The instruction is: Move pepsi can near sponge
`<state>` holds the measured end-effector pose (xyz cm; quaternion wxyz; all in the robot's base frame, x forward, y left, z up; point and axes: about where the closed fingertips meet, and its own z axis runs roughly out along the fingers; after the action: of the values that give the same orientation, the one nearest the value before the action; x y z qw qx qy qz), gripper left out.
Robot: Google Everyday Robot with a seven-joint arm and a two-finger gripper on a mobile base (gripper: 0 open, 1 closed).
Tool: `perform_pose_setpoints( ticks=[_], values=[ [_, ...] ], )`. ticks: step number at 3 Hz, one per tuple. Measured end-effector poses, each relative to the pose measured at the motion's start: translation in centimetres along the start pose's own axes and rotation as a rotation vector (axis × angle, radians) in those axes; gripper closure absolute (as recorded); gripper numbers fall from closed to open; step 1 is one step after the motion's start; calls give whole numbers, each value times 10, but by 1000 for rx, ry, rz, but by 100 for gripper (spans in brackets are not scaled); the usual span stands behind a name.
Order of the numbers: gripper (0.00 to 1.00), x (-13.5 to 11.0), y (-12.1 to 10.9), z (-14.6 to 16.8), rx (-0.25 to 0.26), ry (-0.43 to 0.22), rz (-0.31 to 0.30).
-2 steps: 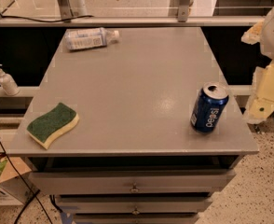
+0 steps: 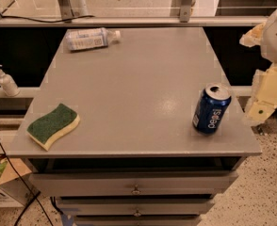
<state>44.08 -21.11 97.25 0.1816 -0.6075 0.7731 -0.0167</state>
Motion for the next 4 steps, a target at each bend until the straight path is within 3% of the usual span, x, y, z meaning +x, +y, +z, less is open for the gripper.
perform_pose_setpoints(
  ticks=[1, 2, 4],
  values=[
    [0, -3, -2, 17, -39, -76, 8],
    [0, -5, -2, 18, -45, -85, 8],
    [0, -4, -9, 53, -55, -117, 71]
  ],
)
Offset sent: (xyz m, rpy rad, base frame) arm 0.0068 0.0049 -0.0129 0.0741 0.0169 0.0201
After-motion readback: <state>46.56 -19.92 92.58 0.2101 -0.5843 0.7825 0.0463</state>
